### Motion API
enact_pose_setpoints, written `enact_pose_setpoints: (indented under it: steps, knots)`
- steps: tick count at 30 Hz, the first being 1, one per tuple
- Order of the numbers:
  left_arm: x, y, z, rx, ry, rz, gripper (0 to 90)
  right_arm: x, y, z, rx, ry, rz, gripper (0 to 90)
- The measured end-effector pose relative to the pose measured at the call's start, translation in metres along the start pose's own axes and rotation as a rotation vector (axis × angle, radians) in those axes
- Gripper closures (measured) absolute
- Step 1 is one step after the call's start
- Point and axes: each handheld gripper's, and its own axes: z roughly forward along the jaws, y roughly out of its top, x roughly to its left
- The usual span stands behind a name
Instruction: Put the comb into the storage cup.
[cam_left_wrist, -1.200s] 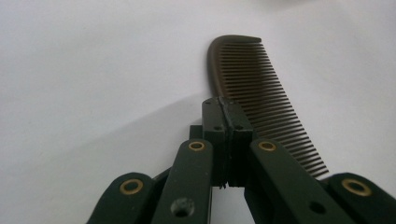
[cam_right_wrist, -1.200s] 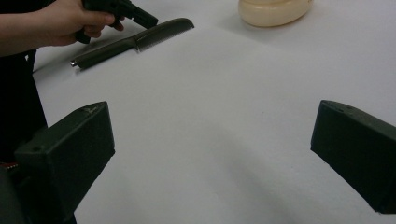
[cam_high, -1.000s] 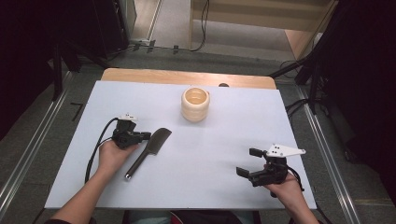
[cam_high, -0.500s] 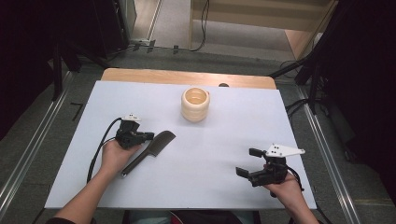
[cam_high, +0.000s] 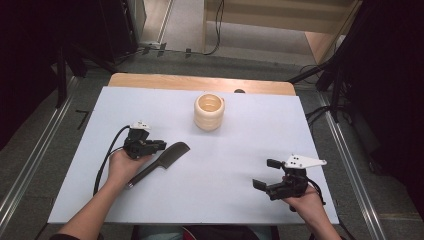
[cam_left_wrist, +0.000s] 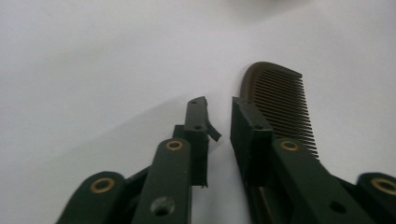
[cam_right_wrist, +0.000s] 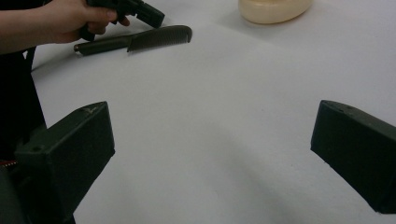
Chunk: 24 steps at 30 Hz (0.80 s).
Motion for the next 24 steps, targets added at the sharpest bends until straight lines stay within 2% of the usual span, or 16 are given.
enact_pose_setpoints:
  steps: [3,5,8,12,13,24]
  knots:
    - [0.0,0.001,-0.005,-0.02,0.004,-0.001,69.4,0.0,0.0,0.0,0.0,0.0,0.001,0.0]
    - [0.0,0.002,-0.009,-0.035,-0.008,-0.011,65.3,0.0,0.0,0.0,0.0,0.001,0.003,0.0]
    - [0.0,0.004,-0.017,-0.062,-0.04,-0.026,56.5,0.0,0.0,-0.001,0.0,0.001,0.002,0.0]
    - [-0.005,0.005,-0.028,-0.094,-0.072,-0.015,44.2,0.0,0.0,-0.001,-0.001,0.0,0.002,0.0]
    - [-0.007,0.005,-0.031,-0.101,-0.092,-0.014,40.6,0.0,0.0,-0.001,0.001,0.0,0.003,0.0]
    - [-0.025,-0.002,-0.055,-0.152,-0.15,0.035,32.5,0.0,0.0,-0.001,0.006,0.002,0.005,0.0]
